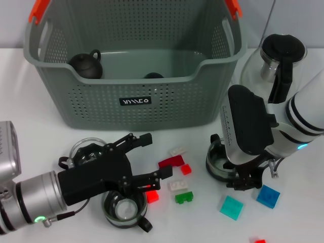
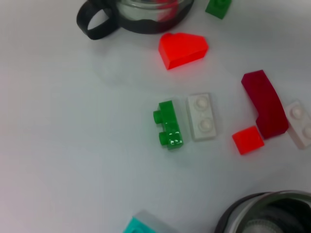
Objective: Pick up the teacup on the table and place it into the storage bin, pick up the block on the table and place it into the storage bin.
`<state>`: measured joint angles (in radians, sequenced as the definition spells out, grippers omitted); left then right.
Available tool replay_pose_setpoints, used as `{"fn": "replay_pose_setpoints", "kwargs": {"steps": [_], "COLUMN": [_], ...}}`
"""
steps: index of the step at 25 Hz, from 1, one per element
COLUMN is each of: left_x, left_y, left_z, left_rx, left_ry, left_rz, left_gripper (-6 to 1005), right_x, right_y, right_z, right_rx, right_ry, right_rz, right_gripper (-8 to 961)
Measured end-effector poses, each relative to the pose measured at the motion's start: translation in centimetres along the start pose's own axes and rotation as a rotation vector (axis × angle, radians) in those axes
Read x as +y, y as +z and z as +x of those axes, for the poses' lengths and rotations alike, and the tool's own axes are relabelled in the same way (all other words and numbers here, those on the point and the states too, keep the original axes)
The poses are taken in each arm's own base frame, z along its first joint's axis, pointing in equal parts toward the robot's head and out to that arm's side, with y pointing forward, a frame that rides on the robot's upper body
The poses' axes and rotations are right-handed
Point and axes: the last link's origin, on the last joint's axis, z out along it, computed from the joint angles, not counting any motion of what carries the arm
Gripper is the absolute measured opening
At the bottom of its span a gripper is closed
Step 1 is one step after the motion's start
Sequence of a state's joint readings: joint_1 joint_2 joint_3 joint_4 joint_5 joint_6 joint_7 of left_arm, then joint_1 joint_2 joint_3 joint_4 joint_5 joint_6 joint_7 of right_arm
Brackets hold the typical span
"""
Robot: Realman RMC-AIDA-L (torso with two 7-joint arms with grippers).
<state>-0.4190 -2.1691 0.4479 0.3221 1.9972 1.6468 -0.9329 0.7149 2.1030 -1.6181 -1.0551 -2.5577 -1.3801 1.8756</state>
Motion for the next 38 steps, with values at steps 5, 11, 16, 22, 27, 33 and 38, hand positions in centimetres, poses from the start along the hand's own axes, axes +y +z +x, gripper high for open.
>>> {"fn": "replay_pose_setpoints", "kwargs": {"steps": [5,11,16,22,27,33,38], "left_x": [0.1,0.2,0.1,-0.1,-0.2,-0.2,-0.2], "left_y": [-0.2,-0.2,-0.4,-1.0,-1.2,-1.2,-1.2], "left_z": [-0.2,-0.2,-0.2,-0.3,-0.3,-0.2,-0.2], "left_rx": [0.000,0.003,0.002,-0.007,-0.004,0.003,0.005], "left_ry": [-0.003,-0.005,-0.002,0.003,0.005,0.006,0.006], "left_rz": [0.006,0.005,0.008,0.032,0.043,0.043,0.045], "left_gripper": [951,951,951,951,951,951,950], "right_x": [0.2,0.7,1.1,2.0,0.4,-7.5,-13.3], "right_y": [-0.3,-2.9,-6.0,-12.0,-17.5,-18.6,-13.8], "right_z": [0.1,-0.3,-0.9,-3.4,-6.4,-8.2,-7.5], "right_rx": [-0.004,-0.040,-0.092,-0.262,-0.534,-0.730,-0.602], "right_ry": [0.010,0.012,0.014,-0.016,-0.047,0.155,0.272], "right_rz": [-0.008,-0.006,-0.011,-0.015,0.070,0.338,0.465], "right_gripper": [474,230,58,59,59,60,62]}}
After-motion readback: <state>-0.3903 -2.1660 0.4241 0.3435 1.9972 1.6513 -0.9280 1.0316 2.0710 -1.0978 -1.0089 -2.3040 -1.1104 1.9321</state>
